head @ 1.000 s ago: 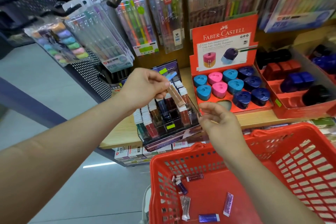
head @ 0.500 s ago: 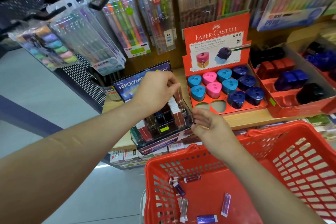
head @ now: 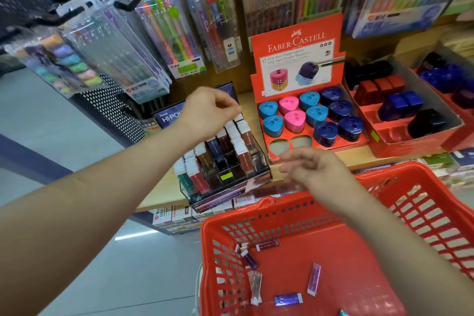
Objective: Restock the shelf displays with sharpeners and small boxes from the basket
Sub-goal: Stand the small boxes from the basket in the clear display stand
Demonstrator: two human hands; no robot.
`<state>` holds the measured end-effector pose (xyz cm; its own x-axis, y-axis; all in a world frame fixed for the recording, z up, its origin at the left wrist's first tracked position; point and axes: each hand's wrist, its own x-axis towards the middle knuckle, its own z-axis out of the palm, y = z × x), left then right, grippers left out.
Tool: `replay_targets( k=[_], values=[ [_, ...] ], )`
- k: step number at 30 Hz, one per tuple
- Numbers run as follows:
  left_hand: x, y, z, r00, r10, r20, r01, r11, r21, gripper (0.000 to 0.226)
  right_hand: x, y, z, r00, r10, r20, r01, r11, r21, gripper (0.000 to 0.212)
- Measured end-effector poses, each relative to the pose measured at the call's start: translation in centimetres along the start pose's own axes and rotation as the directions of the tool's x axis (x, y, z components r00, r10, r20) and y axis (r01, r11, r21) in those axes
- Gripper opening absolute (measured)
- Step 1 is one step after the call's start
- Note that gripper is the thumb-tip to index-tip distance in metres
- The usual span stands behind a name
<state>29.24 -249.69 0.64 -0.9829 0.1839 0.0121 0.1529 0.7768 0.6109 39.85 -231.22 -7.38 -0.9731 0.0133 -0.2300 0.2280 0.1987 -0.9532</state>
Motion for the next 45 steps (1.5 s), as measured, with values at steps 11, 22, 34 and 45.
replay_targets(
  k=[11, 22, 34, 45],
  values=[
    [-9.9, 4.3, 2.6, 0.921, 0.176, 0.348, -0.267, 0.935, 0.232, 0.012, -4.7, 5.2, -7.2, 0.96, 0.225, 0.167, -0.051, 0.726, -0.686, 0.018],
    [-20.6, -7.5, 24.7, 0.682, -0.223, 0.696, -0.173, 0.876, 0.45, 0.027, -11.0, 20.9, -3.5, 0.763, 0.51, 0.397, 0.171, 0.433, -0.885, 0.039],
    [-18.4, -13.3, 27.3, 0.812, -0.255, 0.525, -0.409, 0.392, 0.824, 0.047, -9.3, 27.0, -0.2, 0.586, 0.315, 0.747, 0.738, 0.173, -0.652, 0.069],
    [-17.6, -13.2, 27.5, 0.724, -0.424, 0.544, -0.532, 0.158, 0.832, 0.043, -8.9, 28.6, 0.2, 0.703, 0.396, 0.591, 0.567, 0.191, -0.802, 0.054]
  ],
)
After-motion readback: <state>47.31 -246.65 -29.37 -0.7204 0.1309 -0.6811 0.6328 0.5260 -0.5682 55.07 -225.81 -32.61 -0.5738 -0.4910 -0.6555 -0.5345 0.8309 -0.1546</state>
